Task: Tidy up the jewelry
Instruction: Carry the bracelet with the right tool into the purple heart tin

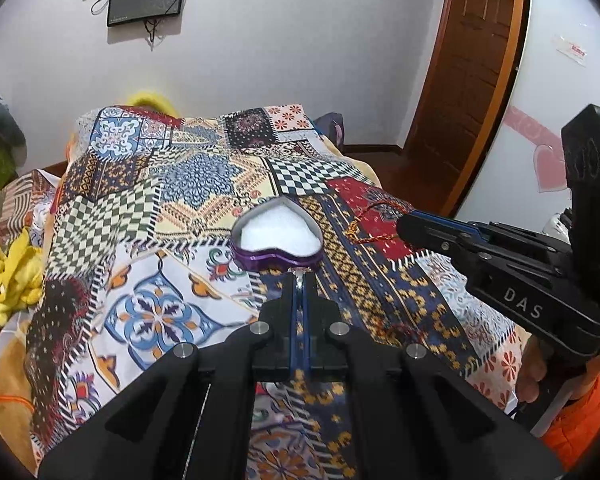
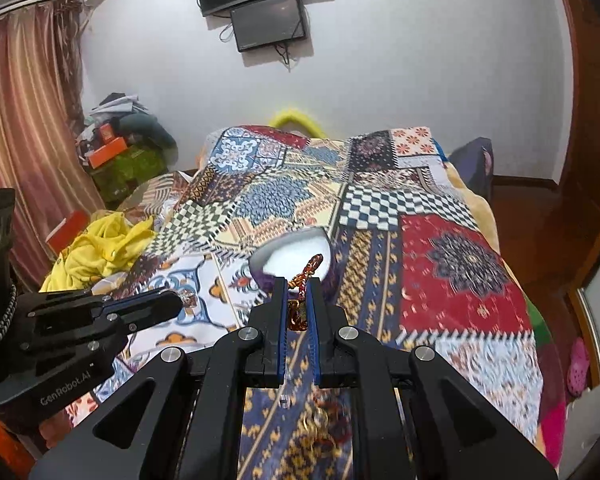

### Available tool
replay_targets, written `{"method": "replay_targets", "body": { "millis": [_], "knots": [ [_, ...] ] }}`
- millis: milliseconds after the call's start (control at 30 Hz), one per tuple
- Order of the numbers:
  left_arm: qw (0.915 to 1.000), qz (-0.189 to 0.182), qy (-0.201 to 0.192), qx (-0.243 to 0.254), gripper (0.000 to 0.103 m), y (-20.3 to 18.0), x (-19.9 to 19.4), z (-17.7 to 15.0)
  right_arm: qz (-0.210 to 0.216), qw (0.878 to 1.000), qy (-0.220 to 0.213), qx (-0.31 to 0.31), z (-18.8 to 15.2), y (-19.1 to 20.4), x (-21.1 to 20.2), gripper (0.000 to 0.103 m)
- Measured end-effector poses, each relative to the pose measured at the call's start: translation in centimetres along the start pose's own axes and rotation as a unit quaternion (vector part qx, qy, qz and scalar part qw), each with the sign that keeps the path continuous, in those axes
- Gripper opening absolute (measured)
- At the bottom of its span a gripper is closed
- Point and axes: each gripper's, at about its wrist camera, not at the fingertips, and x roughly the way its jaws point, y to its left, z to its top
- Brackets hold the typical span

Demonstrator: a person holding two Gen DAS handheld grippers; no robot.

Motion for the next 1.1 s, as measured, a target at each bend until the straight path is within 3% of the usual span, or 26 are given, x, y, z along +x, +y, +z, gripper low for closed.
{"method": "replay_targets", "body": {
  "millis": [467,700,1100],
  "knots": [
    [0.9997,0.025,-0.006,0.002,0.001,2.7,3.8,3.5,0.015,0.999,0.014,-0.025,2.9,-0.2,4.6,0.008],
    [0.9996,0.022,0.016,-0.001,0.001,3.8,6.9,4.8,0.052,0.998,0.036,-0.017,3.9,-0.8,7.2,0.008],
    [0.9975,0.001,0.07,0.001,0.001,4.4,12.2,5.2,0.051,0.992,0.111,-0.025,3.3,-1.9,11.2,0.008]
  ]
}}
